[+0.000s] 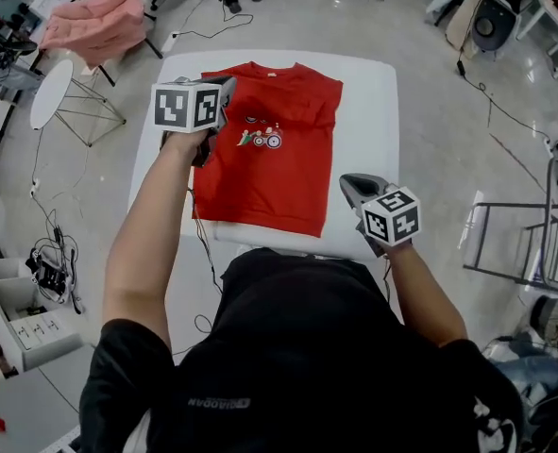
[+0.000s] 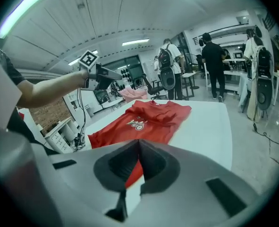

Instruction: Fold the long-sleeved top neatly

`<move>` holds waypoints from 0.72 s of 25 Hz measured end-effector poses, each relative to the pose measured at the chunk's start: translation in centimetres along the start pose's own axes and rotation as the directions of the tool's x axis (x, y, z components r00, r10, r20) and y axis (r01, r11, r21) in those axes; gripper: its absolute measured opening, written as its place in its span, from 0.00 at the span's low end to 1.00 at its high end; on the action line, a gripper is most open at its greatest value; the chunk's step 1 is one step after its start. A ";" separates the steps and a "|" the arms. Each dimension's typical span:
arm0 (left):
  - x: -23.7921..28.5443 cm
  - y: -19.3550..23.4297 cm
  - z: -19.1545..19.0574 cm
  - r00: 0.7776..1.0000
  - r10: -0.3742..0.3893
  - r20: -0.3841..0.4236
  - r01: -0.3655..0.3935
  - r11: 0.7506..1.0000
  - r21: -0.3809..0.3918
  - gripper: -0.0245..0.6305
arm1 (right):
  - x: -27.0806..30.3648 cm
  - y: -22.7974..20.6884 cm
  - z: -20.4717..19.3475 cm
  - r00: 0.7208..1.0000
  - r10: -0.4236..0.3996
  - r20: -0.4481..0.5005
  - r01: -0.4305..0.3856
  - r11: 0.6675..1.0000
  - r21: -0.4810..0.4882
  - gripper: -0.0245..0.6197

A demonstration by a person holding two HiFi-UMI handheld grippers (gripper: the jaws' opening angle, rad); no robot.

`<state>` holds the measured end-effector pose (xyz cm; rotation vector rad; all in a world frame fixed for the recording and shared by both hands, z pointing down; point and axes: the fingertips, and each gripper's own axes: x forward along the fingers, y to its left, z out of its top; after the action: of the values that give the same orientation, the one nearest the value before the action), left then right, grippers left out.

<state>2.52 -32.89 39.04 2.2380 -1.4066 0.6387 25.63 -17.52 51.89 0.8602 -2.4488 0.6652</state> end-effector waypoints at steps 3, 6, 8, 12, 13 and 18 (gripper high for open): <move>-2.2 1.0 -3.0 0.999 0.003 -0.035 -0.002 1.000 0.030 0.05 | 0.5 1.1 0.0 1.000 -0.003 -0.024 0.002 0.999 -0.051 0.05; -4.0 1.7 -6.3 0.997 -0.018 -0.069 0.019 1.000 0.023 0.05 | 0.6 1.8 -0.2 0.998 -0.032 -0.049 0.025 0.992 -0.123 0.05; -5.1 2.2 -8.7 0.996 -0.040 -0.075 0.040 0.999 -0.004 0.05 | 0.8 2.2 -0.6 0.996 -0.065 -0.066 0.054 0.984 -0.168 0.05; -7.3 2.7 -14.5 0.988 -0.091 -0.124 0.093 0.996 0.010 0.05 | 1.6 4.0 -2.1 0.987 -0.114 -0.116 0.081 0.963 -0.256 0.05; -7.8 2.5 -16.1 0.984 -0.105 -0.147 0.111 0.993 0.030 0.05 | 1.8 4.6 -2.7 0.982 -0.129 -0.141 0.084 0.954 -0.288 0.05; -10.3 1.6 -23.0 0.959 -0.171 -0.224 0.191 0.979 0.072 0.05 | 2.5 7.0 -6.1 0.938 -0.225 -0.264 0.101 0.905 -0.413 0.05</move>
<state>-6.48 -13.02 51.77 2.2557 -1.0719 0.8710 20.77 -10.31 55.97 0.7274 -2.0946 0.2061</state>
